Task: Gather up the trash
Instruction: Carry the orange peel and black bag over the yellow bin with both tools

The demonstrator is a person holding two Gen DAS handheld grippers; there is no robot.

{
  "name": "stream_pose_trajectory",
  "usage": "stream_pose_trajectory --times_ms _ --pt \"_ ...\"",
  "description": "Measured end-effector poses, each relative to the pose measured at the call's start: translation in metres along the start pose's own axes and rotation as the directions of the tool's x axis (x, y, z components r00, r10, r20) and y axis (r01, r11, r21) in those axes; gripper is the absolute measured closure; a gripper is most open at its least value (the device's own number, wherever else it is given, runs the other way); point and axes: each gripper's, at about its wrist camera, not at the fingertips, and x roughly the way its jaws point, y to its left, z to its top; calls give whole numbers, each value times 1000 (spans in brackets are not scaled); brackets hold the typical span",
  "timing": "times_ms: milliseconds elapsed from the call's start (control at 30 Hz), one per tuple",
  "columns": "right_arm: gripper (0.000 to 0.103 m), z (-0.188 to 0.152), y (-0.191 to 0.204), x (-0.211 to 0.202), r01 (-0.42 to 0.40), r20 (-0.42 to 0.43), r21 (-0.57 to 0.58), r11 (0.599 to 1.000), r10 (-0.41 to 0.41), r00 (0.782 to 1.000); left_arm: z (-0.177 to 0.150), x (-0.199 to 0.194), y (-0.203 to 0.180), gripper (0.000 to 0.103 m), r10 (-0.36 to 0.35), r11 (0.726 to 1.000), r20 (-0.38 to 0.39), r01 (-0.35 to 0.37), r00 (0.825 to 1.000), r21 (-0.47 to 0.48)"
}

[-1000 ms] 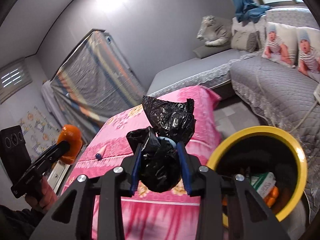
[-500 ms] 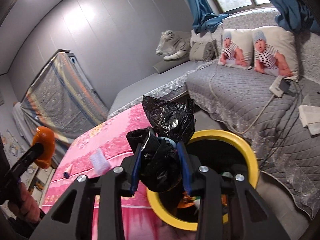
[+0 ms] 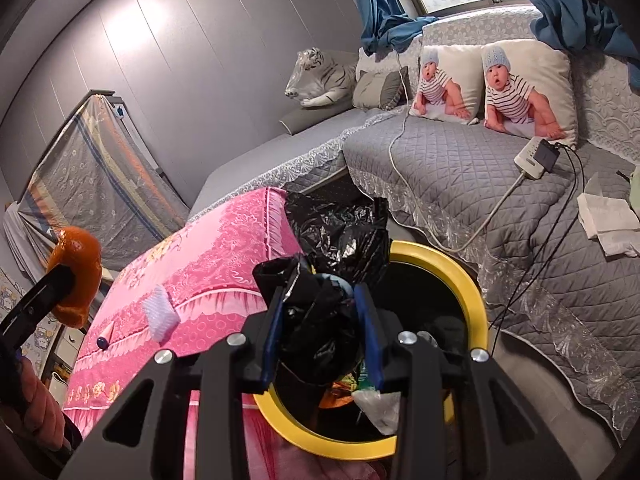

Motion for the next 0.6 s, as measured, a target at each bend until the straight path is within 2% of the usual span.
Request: stream_pose_trajectory --times_ms 167,333,600 --pt "71 -4 -6 10 22 -33 19 1000 -21 999 -6 29 -2 66 5 1000 -49 -6 999 -1" --pt "71 -5 -17 19 77 -56 38 996 -75 996 -11 63 2 66 21 1000 -100 -23 995 -20" --pt "71 -10 -25 35 112 -116 31 993 -108 987 -25 114 10 66 30 998 -198 -42 980 -54"
